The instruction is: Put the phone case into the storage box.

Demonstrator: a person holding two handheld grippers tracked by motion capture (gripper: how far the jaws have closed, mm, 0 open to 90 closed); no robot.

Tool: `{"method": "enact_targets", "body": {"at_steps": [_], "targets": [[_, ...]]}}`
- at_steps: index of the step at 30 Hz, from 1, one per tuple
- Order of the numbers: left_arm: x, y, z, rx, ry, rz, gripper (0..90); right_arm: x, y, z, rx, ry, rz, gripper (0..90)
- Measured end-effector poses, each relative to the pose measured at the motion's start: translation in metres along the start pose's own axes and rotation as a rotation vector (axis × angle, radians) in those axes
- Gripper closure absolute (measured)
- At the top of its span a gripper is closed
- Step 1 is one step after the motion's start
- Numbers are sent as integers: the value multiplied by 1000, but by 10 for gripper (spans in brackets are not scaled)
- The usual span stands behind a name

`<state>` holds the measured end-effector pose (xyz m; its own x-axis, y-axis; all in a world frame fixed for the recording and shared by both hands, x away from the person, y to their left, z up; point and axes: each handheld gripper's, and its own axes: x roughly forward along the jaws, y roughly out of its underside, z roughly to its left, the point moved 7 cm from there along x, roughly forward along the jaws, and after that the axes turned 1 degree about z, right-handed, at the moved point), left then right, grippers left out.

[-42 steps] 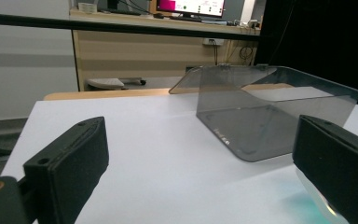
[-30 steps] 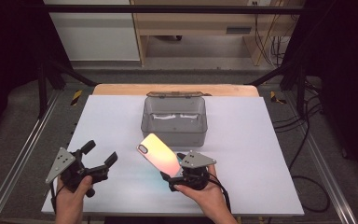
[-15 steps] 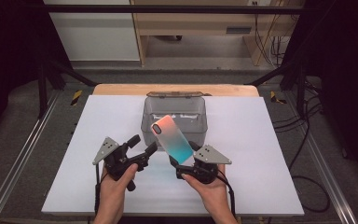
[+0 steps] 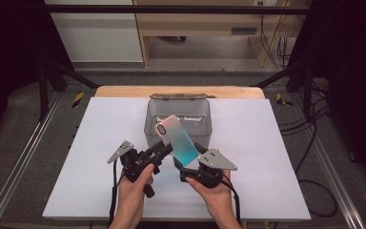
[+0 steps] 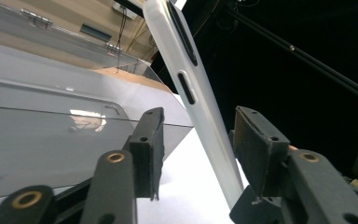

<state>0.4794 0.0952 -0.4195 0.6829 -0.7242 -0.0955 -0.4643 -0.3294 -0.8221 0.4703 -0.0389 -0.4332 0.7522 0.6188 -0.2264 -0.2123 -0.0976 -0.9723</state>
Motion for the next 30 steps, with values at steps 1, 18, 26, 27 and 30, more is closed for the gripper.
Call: {"method": "enact_targets", "body": {"at_steps": [1, 18, 26, 27, 30], "targets": [[0, 0, 0, -6, 6, -1, 561, 0, 0, 0, 0, -1, -1, 174], [1, 0, -3, -65, 51, -20, 788, 5, 10, 2, 21, -8, 23, 174], [0, -1, -3, -38, 63, -15, 808, 8, 13, 2, 64, -40, 18, 170], [0, -1, -3, -36, 61, -13, 808, 9, 14, 2, 67, -50, 18, 170], [-1, -3, -1, -16, 46, -13, 810, 9, 14, 2, 54, -55, 8, 155]]}}
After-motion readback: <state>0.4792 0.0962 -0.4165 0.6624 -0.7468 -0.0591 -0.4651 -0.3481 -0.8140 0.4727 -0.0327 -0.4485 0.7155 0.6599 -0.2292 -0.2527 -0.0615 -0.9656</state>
